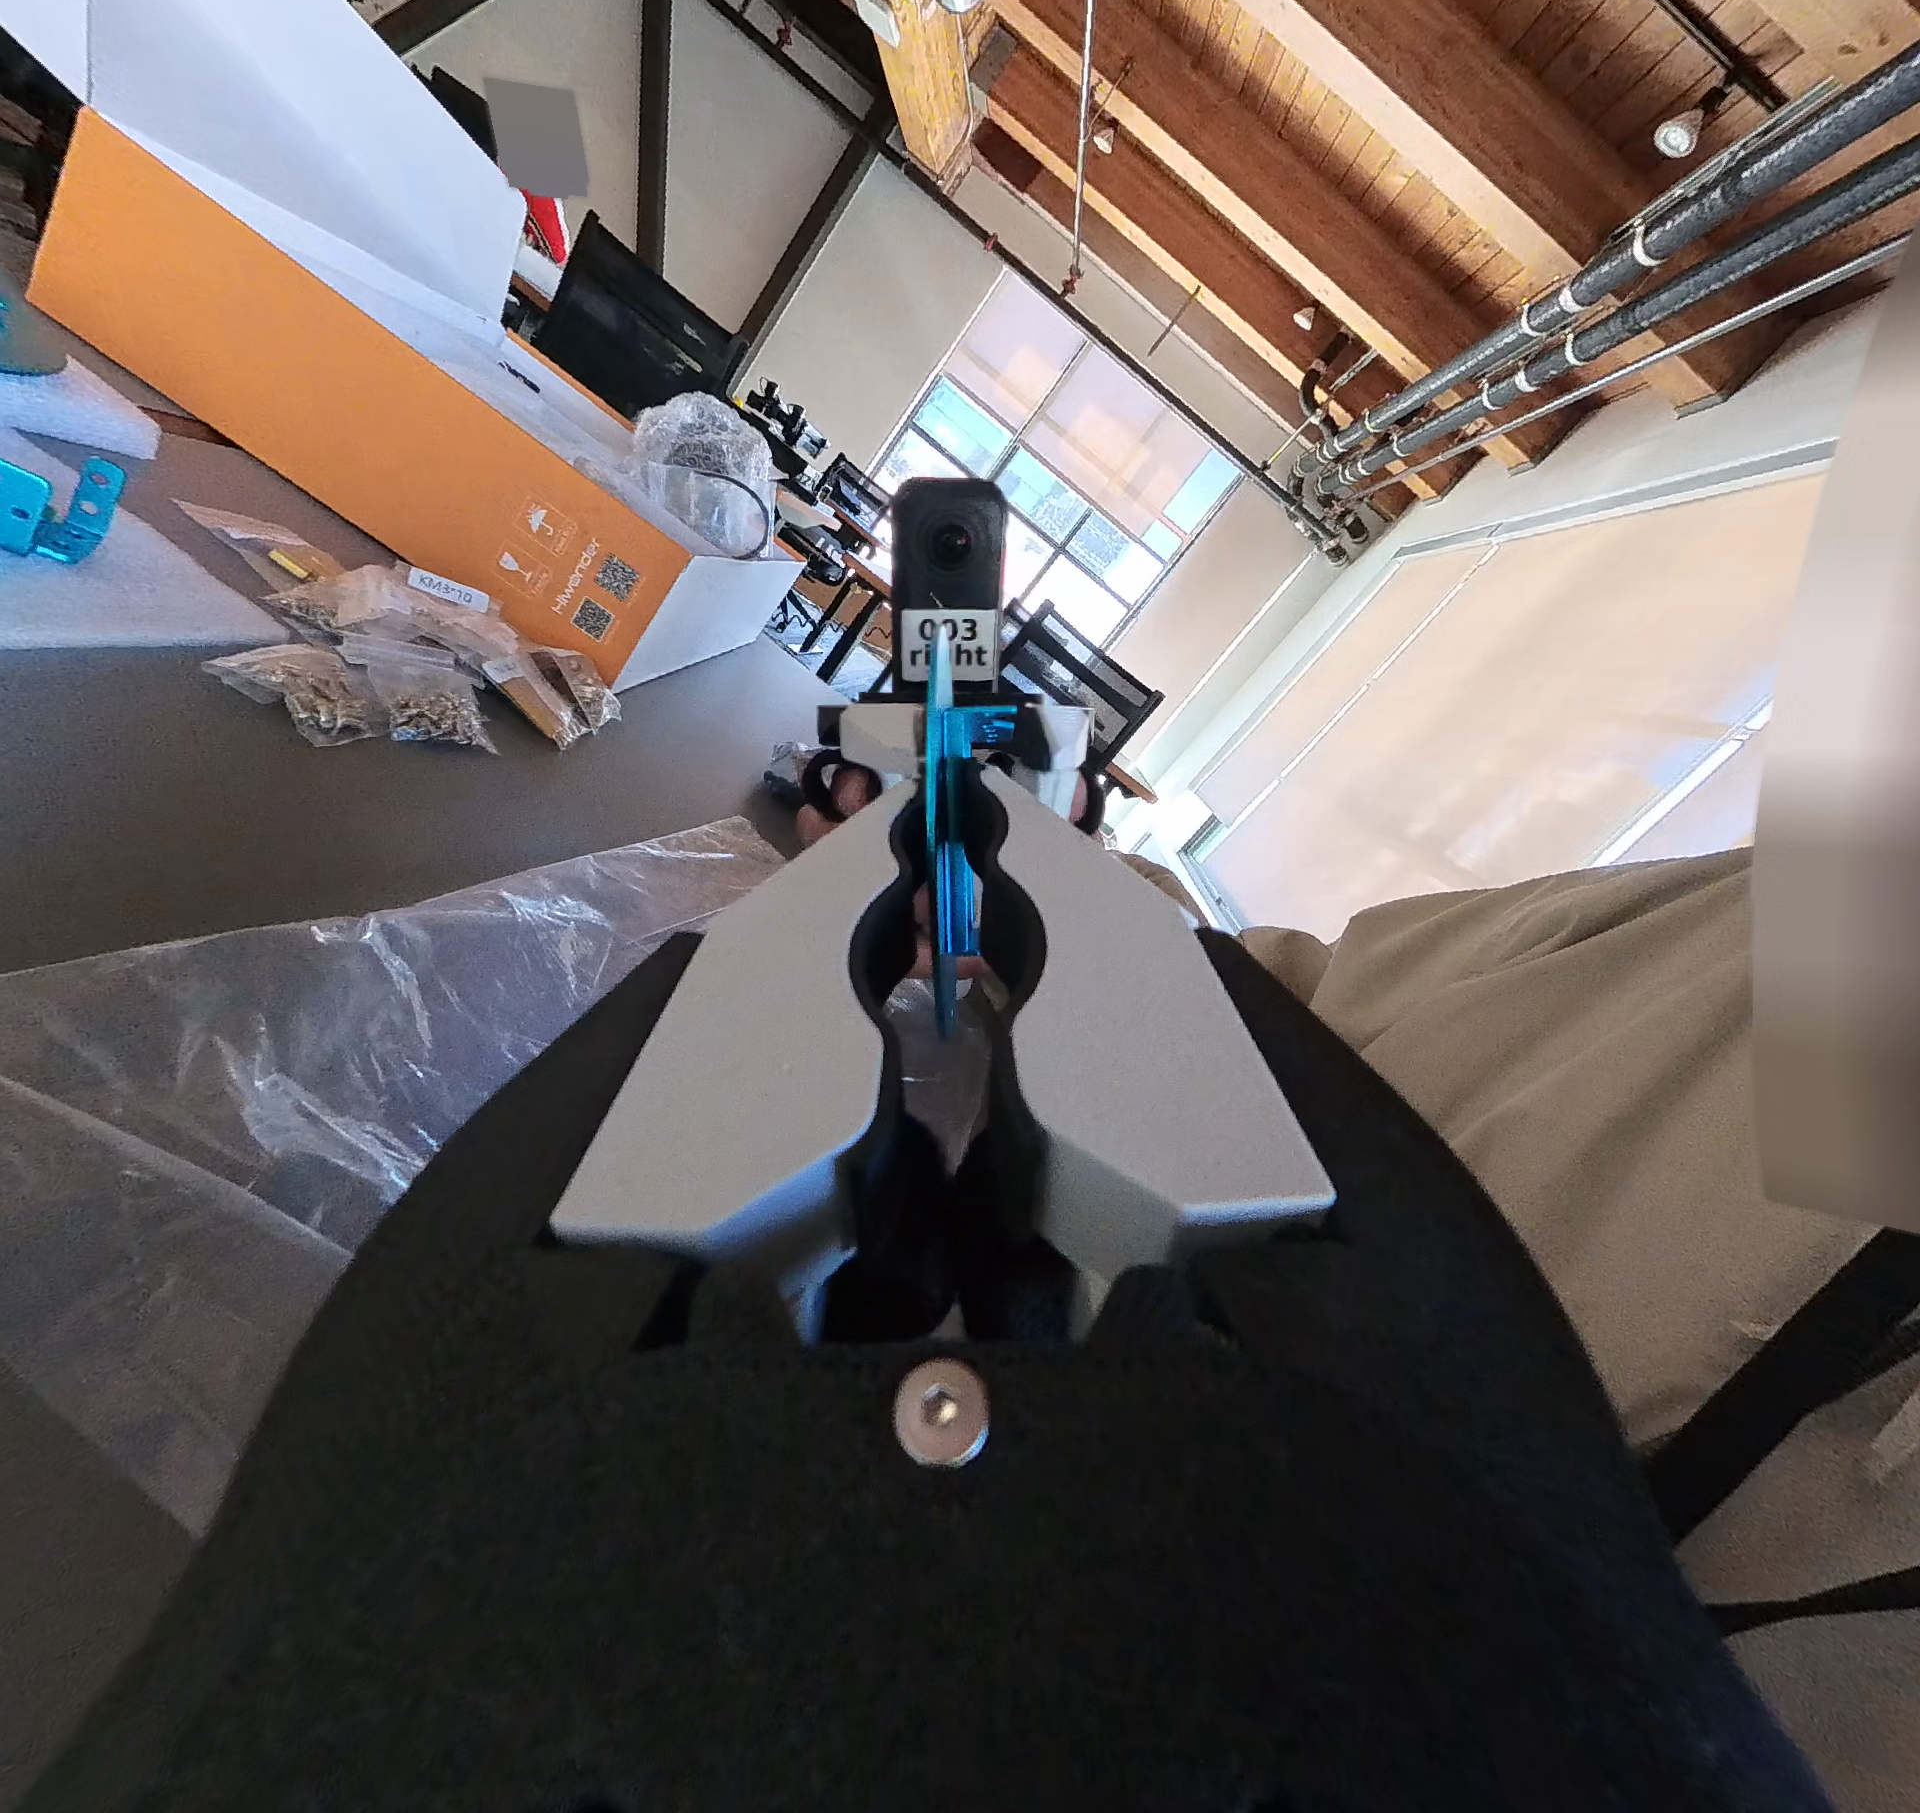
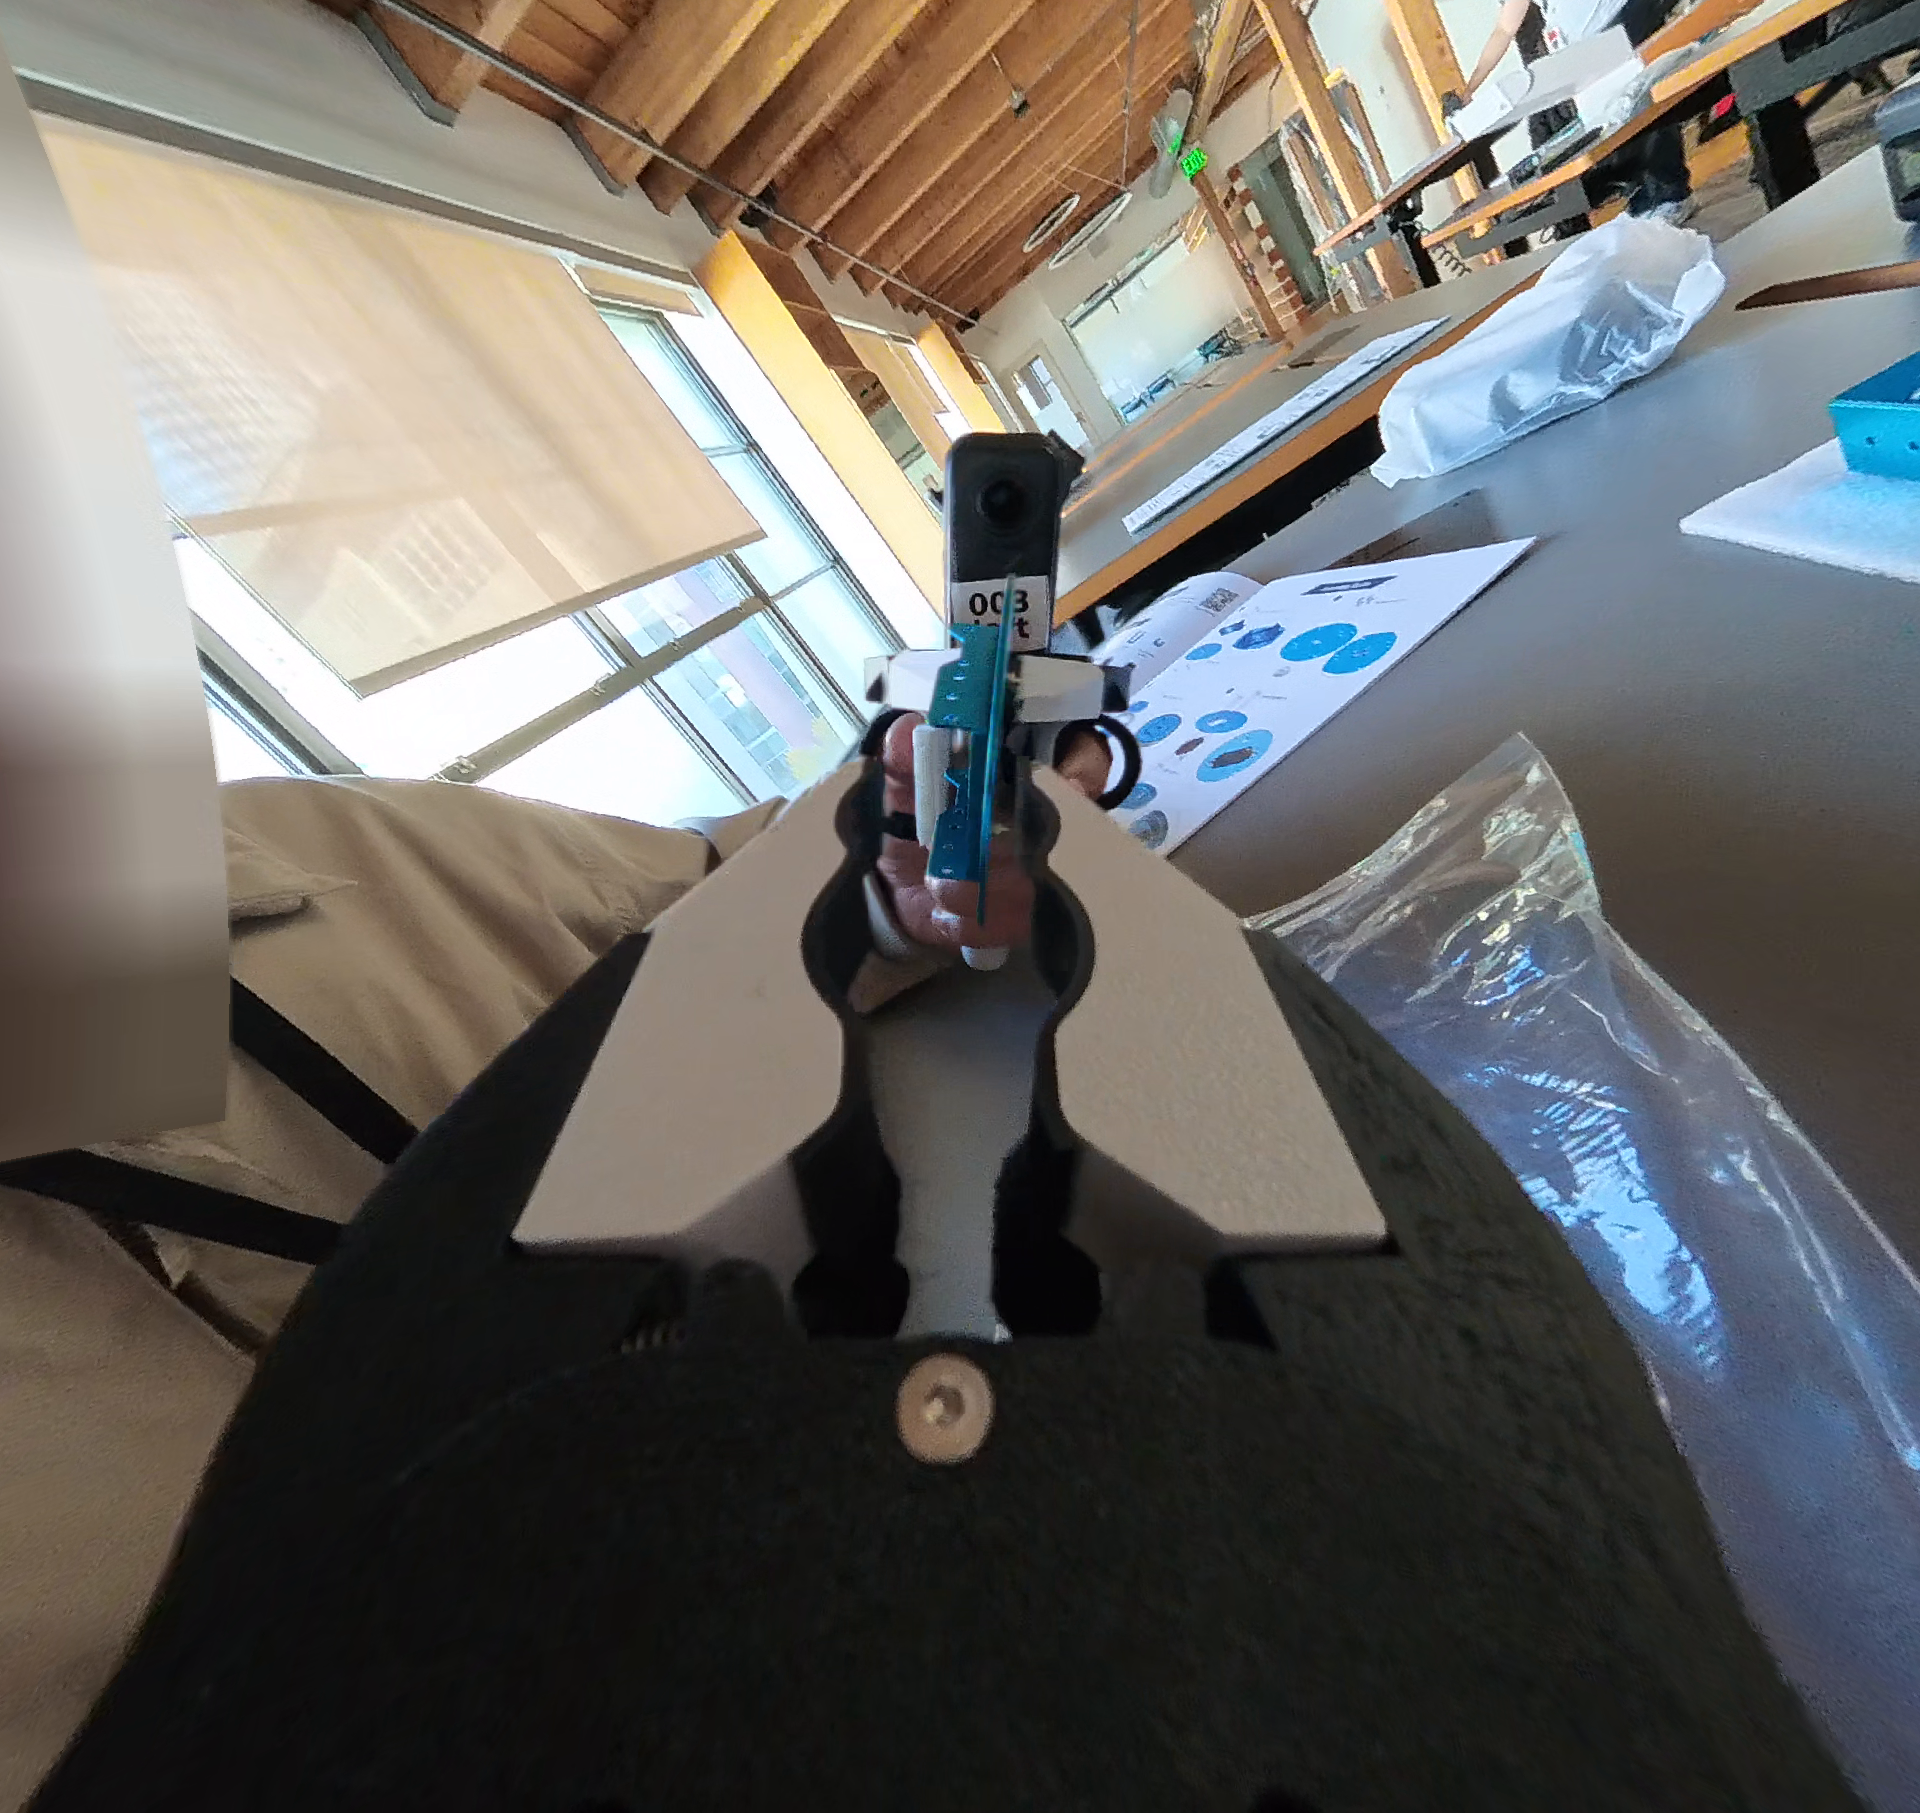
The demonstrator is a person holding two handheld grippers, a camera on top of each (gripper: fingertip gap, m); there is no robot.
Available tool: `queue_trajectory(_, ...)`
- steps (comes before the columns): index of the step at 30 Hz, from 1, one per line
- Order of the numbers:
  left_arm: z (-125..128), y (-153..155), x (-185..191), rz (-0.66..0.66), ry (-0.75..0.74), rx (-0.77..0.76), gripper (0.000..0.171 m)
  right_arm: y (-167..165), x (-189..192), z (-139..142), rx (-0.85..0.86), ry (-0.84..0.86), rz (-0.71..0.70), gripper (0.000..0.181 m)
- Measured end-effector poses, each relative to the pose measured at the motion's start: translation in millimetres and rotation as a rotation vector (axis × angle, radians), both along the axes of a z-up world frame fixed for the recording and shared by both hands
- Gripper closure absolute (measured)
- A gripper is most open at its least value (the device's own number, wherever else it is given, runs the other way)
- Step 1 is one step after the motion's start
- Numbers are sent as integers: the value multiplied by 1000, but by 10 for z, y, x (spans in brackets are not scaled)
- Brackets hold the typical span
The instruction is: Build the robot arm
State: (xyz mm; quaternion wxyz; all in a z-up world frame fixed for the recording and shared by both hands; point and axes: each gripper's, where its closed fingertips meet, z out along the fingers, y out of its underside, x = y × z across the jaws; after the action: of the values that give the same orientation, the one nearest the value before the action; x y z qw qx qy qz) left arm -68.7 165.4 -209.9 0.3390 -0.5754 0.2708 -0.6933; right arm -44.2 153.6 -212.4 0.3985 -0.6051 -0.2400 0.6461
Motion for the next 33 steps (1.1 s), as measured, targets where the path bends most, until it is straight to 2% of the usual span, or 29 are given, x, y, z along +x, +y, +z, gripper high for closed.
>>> queue_trajectory(5, 11, -5, -3, 4, -2, 11, 168, -58, -91, -120, -43, -46, 48, 146)
queue_trajectory(10, 31, -6, -15, 4, -8, 16, 169, -107, -154, -226, -43, -99, 75, 156)
queue_trajectory(14, 32, -6, -20, 1, -10, 11, 169, -45, -68, -141, -48, -53, 43, 181)
queue_trajectory(18, -11, -11, 15, -17, 11, -5, 168, 16, 4, -143, -82, -67, 9, 181)
queue_trajectory(25, -103, 35, 55, -27, 47, -70, 158, 134, 136, -210, -304, 20, 16, 181)
queue_trajectory(28, -133, 82, 48, -7, 65, -72, 152, 165, 177, -234, -330, 24, 7, 181)
queue_trajectory(33, -135, 119, 23, 8, 72, -65, 157, 155, 206, -191, -315, 35, 16, 181)
